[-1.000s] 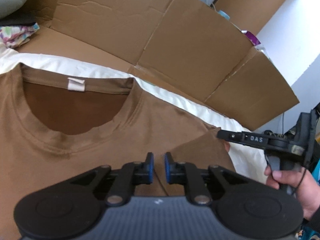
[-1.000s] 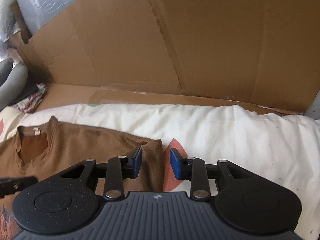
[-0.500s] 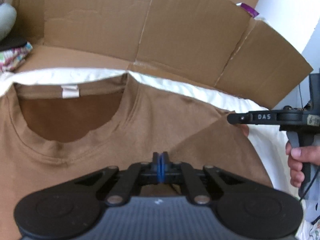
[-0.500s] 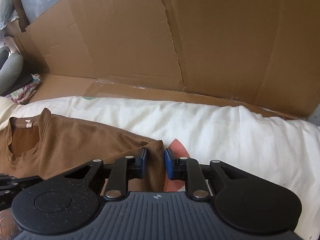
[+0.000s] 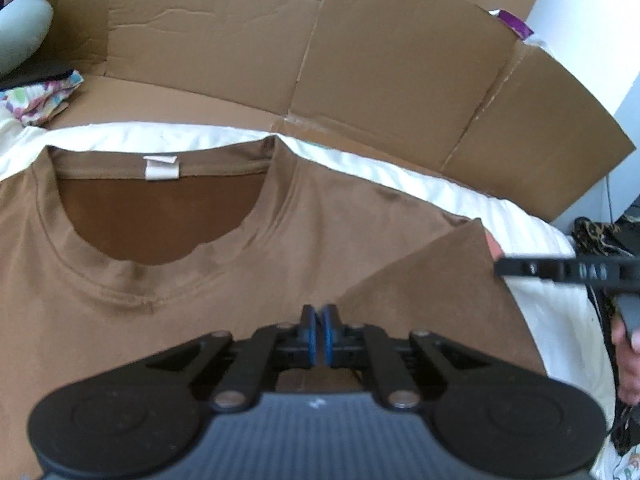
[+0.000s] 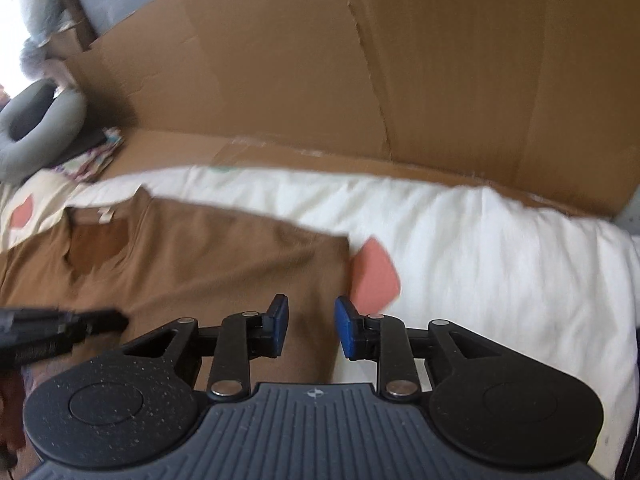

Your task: Fold clothes

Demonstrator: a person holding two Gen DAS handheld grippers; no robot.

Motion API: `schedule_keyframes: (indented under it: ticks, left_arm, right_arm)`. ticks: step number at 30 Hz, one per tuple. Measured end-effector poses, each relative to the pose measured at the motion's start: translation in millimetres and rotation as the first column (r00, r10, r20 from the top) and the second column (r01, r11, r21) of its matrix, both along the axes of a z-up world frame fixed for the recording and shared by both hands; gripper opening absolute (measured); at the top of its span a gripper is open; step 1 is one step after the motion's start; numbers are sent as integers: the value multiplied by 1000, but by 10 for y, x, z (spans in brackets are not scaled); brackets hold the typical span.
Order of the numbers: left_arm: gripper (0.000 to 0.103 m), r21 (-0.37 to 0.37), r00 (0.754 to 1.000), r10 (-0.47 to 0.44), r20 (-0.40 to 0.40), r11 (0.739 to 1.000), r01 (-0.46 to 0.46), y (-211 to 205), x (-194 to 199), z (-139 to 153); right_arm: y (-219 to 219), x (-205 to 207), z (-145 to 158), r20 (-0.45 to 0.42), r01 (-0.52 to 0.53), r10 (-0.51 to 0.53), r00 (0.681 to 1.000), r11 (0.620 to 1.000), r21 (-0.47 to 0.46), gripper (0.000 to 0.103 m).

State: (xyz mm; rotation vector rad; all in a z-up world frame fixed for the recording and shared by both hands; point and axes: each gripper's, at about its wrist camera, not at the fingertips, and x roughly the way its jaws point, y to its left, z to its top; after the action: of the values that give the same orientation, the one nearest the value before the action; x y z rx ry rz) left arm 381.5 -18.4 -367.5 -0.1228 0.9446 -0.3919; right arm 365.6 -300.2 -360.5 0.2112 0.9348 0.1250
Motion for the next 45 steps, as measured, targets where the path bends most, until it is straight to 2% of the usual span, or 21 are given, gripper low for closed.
schedule_keyframes:
  ticks: [6, 11, 20, 23, 25, 32, 34, 38, 40, 41, 43, 45]
  left_arm:
    - [5, -12, 1000, -9, 30, 1000, 9, -27, -163, 168]
    - [5, -56, 999, -27, 29, 998, 28, -144, -325, 279]
    - [6, -74, 984, -175, -14, 982, 174, -596, -785, 166]
    - [11, -64, 977, -213, -29, 976, 210, -695, -909, 95]
    - [20, -58, 976, -215, -46, 976, 212, -723, -976, 45]
    - [25, -26, 972, -228, -66, 974, 226, -693, -1107, -2]
    - [36, -13, 969, -237, -67, 971, 237, -697, -1119, 45]
    - [46, 5, 966, -249, -66, 968, 250, -691, -1153, 174]
    - [52, 17, 965, -252, -76, 967, 254, -686, -1151, 252]
    - [55, 25, 965, -253, -70, 967, 255, -674, -1153, 311]
    - [70, 46, 966, -254, -56, 965, 257, -655, -1155, 432]
    - [72, 80, 966, -254, -47, 963, 257, -626, -1135, 581]
  right_arm:
    - [3, -369, -83, -47, 6, -5, 999, 1000, 16, 32]
    - [6, -615, -104, -67, 18, -16, 998, 1000, 25, 32]
    - [130, -1055, -146, -91, 12, -13, 996, 1000, -9, 32]
    - [150, -1171, -155, -93, 13, -16, 996, 1000, -24, 32]
    - [148, -1224, -153, -96, 16, -18, 995, 999, -30, 32]
    - [173, -1363, -104, -103, 43, -45, 994, 999, -27, 33]
    - [179, -1394, -65, -106, 48, -50, 993, 999, -22, 33]
    - [148, -1408, 76, -110, 93, -91, 990, 996, 12, 33]
    - [142, -1410, 169, -108, 98, -95, 990, 995, 25, 37]
    - [139, -1415, 221, -106, 98, -94, 990, 995, 32, 45]
    - [98, -1440, 329, -124, 115, -106, 987, 991, 65, 52]
    - [70, -1476, 452, -130, 122, -113, 985, 991, 61, 54]
